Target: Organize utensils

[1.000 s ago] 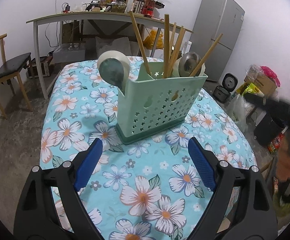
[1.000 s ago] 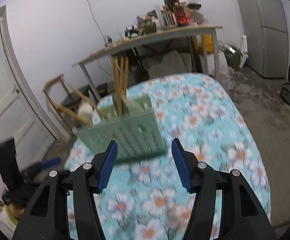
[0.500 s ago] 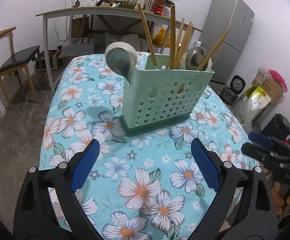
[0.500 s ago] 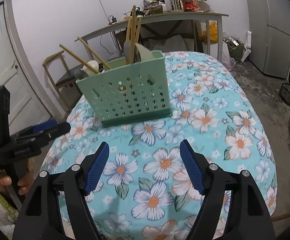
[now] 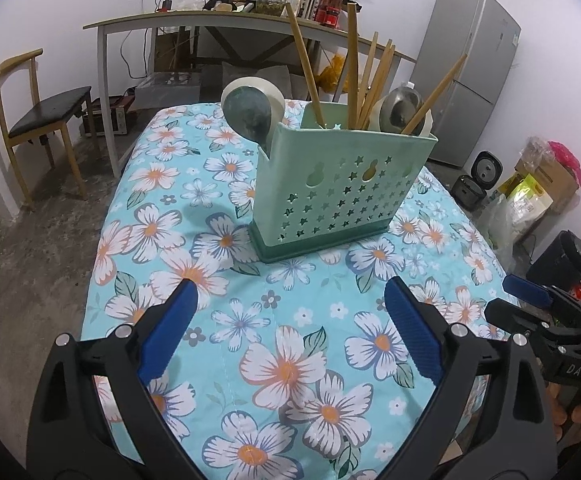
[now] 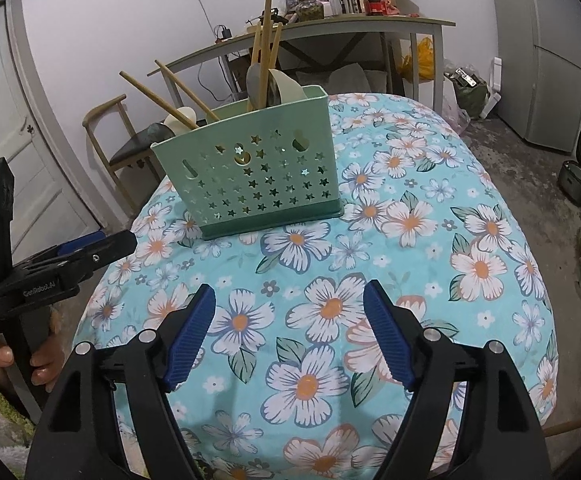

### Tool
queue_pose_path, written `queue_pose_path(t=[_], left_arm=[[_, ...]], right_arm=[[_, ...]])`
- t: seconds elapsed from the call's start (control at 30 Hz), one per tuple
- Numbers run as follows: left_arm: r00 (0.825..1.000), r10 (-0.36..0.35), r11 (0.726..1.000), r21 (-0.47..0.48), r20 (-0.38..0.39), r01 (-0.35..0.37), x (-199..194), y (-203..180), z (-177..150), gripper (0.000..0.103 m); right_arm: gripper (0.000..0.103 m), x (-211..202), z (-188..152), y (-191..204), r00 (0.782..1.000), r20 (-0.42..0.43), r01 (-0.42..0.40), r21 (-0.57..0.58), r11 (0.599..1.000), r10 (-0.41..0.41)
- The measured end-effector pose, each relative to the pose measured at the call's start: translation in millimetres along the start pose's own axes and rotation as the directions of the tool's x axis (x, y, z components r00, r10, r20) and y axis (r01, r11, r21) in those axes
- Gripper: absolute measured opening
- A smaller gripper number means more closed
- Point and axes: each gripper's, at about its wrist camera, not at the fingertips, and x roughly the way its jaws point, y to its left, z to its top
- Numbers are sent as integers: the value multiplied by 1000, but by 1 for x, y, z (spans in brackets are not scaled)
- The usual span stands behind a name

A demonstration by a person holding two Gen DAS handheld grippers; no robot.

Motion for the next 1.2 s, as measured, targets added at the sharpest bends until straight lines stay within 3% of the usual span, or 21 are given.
queue_pose_path(t=[0.57,1.2], left_arm=[[996,87,996,-26,16,-87,-2,-2,2,95],[975,223,972,-77,7,-222,-9,-10,4,95]], right_arm=[[75,-1,0,-4,999,10,34,-11,999,-34],[75,-10,1,-17,998,37,41,12,999,-42]])
